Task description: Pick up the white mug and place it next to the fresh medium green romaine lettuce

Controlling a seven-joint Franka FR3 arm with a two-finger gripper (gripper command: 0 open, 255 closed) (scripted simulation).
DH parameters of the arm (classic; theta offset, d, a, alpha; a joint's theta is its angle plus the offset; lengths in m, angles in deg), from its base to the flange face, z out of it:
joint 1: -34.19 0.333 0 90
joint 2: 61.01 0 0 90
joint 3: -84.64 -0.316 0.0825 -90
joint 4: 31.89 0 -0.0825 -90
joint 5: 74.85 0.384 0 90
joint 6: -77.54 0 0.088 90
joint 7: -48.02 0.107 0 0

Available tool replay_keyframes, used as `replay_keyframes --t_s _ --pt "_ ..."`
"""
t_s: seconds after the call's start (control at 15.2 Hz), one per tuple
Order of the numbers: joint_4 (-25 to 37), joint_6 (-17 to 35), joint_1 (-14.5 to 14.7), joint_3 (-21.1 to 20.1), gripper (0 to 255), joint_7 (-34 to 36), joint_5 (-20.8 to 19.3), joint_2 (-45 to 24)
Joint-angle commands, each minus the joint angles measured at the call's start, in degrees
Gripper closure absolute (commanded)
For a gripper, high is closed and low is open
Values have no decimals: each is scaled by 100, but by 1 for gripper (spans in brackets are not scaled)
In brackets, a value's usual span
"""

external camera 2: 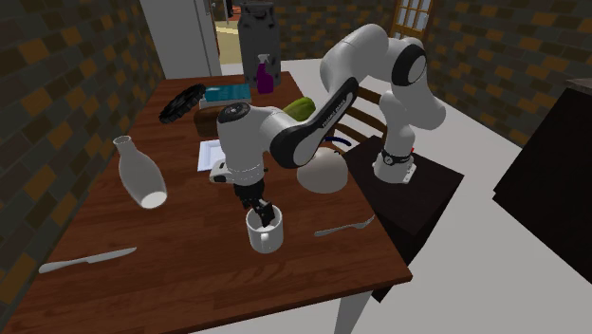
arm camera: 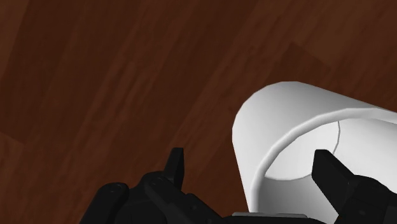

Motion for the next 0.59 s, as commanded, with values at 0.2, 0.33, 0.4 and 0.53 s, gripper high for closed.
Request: replay_keyframes --t_s 0.2,0.33,0.4,0.53 --pt "-3 4 0 0 255 0 0 0" --pt "-3 4 0 0 255 0 0 0" --pt "-3 4 0 0 255 0 0 0" --pt "-3 4 0 0 255 0 0 0"
